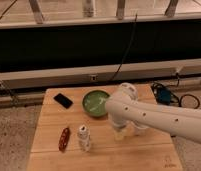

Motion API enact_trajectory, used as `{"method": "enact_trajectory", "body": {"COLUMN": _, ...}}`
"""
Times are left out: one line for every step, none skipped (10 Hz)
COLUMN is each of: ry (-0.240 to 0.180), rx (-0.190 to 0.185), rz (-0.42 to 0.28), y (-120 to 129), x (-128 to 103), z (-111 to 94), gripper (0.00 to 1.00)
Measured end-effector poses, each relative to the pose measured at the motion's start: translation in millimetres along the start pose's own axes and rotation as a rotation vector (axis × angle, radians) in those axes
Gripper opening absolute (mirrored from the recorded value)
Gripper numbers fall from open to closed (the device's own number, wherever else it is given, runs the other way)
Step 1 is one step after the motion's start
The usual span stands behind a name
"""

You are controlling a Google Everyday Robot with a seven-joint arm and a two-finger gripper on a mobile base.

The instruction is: Knock the bottle over

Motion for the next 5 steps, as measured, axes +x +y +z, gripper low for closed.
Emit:
{"method": "enact_trajectory", "body": {"ry": -0.002, "rx": -0.002, "rz": -0.005, "y": -0.1, "x": -2.8, "z": 0.4, "gripper": 0.39}}
{"method": "enact_trajectory", "body": {"ry": -0.003, "rx": -0.003, "rz": -0.006, "y": 0.0, "x": -3.7, "z": 0.4, "gripper": 0.33}}
{"method": "enact_trajectory", "body": {"ry": -0.005, "rx": -0.006, "rz": -0.009, "y": 0.3, "x": -4.8, "z": 1.6, "gripper": 0.22}}
{"method": "enact_trajectory", "body": {"ry": -0.006, "rx": -0.007, "rz": -0.011, "y": 0.3, "x": -3.7, "z": 2.9, "gripper": 0.13}}
{"method": "enact_trajectory", "body": {"ry": -0.007, "rx": -0.011, "rz": -0.019, "y": 0.4, "x": -3.4, "z": 4.9, "gripper": 0.06}}
